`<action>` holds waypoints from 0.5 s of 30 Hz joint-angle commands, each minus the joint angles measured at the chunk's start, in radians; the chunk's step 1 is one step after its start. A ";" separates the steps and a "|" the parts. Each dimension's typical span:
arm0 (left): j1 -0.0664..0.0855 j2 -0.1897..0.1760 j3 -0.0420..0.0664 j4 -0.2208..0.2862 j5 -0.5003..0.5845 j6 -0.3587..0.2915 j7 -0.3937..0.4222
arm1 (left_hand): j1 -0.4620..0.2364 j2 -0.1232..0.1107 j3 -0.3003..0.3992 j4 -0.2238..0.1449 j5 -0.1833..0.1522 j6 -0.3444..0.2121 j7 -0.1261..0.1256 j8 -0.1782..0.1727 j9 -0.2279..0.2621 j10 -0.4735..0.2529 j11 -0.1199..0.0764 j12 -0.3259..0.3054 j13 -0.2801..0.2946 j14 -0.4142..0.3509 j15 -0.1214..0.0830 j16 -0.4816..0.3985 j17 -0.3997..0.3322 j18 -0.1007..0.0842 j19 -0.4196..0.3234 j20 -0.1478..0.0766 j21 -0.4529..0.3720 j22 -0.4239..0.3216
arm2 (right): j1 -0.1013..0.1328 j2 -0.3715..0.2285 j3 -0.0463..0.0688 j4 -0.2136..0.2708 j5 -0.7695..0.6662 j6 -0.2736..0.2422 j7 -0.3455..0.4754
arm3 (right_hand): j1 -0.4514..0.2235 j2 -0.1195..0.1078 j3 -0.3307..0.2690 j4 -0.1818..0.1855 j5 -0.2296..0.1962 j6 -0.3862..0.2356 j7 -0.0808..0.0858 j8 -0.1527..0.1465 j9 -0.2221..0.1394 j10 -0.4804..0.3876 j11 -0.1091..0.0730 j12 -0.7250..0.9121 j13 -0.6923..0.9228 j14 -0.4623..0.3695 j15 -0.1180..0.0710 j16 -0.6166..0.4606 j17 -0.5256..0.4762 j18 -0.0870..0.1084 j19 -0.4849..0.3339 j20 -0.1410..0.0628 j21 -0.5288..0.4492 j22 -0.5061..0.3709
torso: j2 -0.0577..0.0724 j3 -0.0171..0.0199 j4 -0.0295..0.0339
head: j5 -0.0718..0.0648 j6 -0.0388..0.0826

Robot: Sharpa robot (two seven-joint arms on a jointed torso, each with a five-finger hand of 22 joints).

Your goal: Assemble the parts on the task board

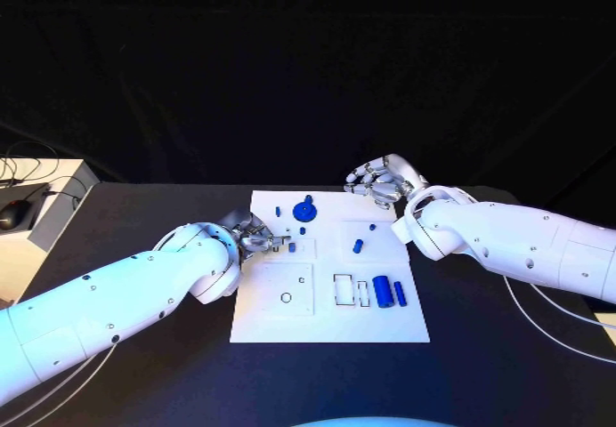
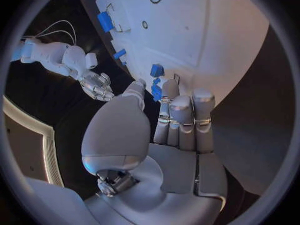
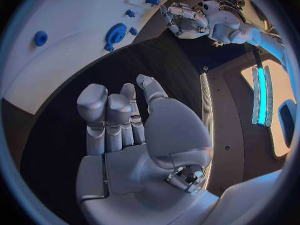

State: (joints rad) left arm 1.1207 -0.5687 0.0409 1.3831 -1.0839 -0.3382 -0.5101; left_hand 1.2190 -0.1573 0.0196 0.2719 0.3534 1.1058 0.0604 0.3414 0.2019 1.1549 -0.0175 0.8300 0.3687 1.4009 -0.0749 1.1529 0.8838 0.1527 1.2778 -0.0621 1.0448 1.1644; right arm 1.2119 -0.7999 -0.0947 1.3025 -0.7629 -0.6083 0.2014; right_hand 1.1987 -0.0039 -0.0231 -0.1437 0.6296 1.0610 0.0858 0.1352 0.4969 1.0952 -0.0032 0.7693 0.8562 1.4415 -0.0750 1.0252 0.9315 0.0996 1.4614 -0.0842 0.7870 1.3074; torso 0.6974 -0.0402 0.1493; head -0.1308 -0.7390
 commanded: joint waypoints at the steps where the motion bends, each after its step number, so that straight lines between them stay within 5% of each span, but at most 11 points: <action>1: -0.001 0.015 -0.003 -0.017 -0.003 0.080 -0.043 | -0.012 0.002 -0.003 0.005 -0.002 -0.010 -0.005 0.015 0.046 0.006 -0.004 0.014 0.014 0.002 -0.004 0.009 -0.004 -0.017 0.008 -0.003 0.008 0.005 | -0.001 0.002 0.000 0.001 -0.001 -0.002 0.012 | 0.004 0.000 0.002 -0.004 0.004 0.005 0.001 -0.001 0.000 -0.006 -0.003 0.004 -0.001 -0.001 -0.001 0.000 0.001 0.003 0.063 -0.006 0.003 0.102 | 0.000 -0.0012 0.0008 | -0.002 -0.001; 8: -0.001 0.035 -0.007 -0.039 0.004 0.103 -0.047 | -0.013 0.002 -0.006 0.006 -0.002 -0.034 -0.018 0.061 0.199 0.002 -0.012 0.031 0.051 0.000 -0.009 0.017 -0.013 -0.021 0.009 -0.008 0.015 0.009 | -0.001 0.004 0.000 0.001 -0.002 -0.003 0.012 | 0.003 0.000 0.002 -0.004 0.004 0.004 0.001 -0.002 0.000 -0.006 -0.003 0.004 -0.002 -0.001 -0.001 -0.001 0.001 0.003 0.062 -0.006 0.002 0.101 | 0.001 -0.0007 0.0014 | -0.004 -0.002; 15: -0.001 0.048 -0.008 -0.044 0.008 0.097 -0.036 | -0.019 0.001 -0.010 0.010 -0.002 -0.039 -0.020 0.041 0.299 0.002 -0.012 0.023 0.068 -0.003 -0.010 0.021 -0.024 -0.021 0.007 -0.007 0.016 0.006 | -0.001 0.005 0.000 0.001 -0.005 -0.001 0.008 | 0.003 0.000 0.004 -0.006 0.005 0.005 0.001 -0.001 0.000 -0.007 -0.003 0.004 -0.005 -0.001 -0.001 -0.001 0.001 0.003 0.062 -0.005 0.003 0.102 | 0.001 -0.0013 0.0021 | -0.007 -0.004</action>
State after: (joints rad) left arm 1.1202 -0.5244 0.0336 1.3391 -1.0817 -0.2633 -0.5475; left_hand 1.2127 -0.1557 0.0113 0.2802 0.3533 1.0703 0.0426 0.3853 0.4951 1.1546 -0.0254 0.8589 0.4357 1.3972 -0.0786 1.1704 0.8609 0.1372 1.2832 -0.0676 1.0570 1.1721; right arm 1.2115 -0.7955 -0.0947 1.3024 -0.7628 -0.6099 0.2016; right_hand 1.1987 -0.0039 -0.0202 -0.1466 0.6296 1.0610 0.0857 0.1352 0.4969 1.0948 -0.0036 0.7693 0.8523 1.4415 -0.0750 1.0252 0.9313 0.0995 1.4614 -0.0843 0.7870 1.3081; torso 0.6979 -0.0414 0.1514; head -0.1370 -0.7427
